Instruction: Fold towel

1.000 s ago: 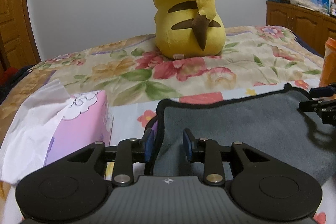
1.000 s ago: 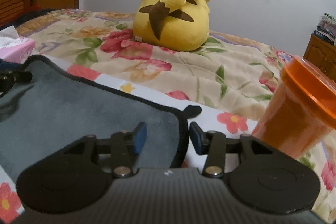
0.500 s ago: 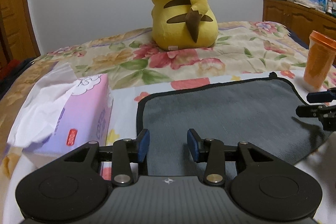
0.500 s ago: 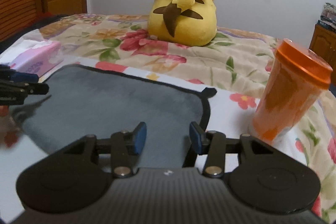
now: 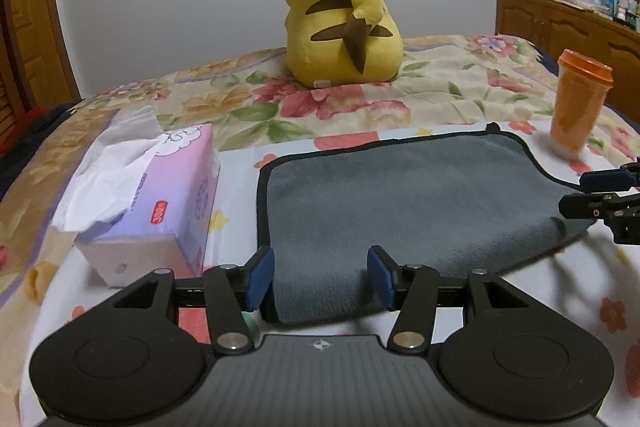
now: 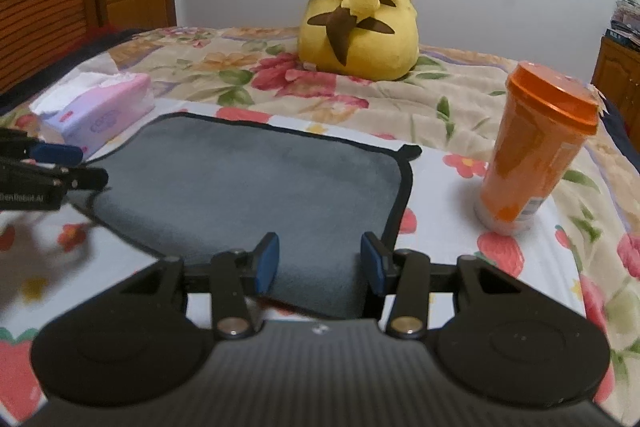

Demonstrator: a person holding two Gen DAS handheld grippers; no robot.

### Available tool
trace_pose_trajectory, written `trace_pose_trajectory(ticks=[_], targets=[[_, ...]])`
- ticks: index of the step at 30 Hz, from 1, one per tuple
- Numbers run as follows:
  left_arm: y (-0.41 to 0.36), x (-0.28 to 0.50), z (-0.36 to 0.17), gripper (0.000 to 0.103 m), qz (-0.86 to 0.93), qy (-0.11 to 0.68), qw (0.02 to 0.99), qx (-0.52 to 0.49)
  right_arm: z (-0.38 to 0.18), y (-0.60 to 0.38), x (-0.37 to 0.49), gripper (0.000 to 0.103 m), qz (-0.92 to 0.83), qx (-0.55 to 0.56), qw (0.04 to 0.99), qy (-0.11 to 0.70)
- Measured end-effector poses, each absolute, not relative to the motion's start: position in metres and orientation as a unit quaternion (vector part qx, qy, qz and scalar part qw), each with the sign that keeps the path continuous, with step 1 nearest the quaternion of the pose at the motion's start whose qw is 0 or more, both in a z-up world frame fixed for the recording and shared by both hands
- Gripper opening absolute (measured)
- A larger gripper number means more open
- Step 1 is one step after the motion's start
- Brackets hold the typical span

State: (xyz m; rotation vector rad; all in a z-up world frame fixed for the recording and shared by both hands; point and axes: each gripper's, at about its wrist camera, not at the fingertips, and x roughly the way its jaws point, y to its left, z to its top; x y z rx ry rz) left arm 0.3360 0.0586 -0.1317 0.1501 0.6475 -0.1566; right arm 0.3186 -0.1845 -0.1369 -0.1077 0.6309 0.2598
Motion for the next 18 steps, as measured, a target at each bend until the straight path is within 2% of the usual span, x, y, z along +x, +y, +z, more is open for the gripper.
trace_pose_trajectory(ticks=[6,11,18], targets=[[0.056,0.318,-0.120,0.064,-0.075,0.314,0.943,0.074,-0.124,-0.188,0.301,0.046,0.129,-0.043,0.944,0.301],[0.050,0.300,-0.109,0.076,-0.077,0.309,0.945,0.073,-0.113,-0.192,0.282,0.047,0.128,-0.040,0.947,0.293],[0.040,0.272,-0.095,0.088,-0.079,0.301,0.948,0.064,-0.102,-0.198,0.253,0.057,0.127,-0.036,0.948,0.288]])
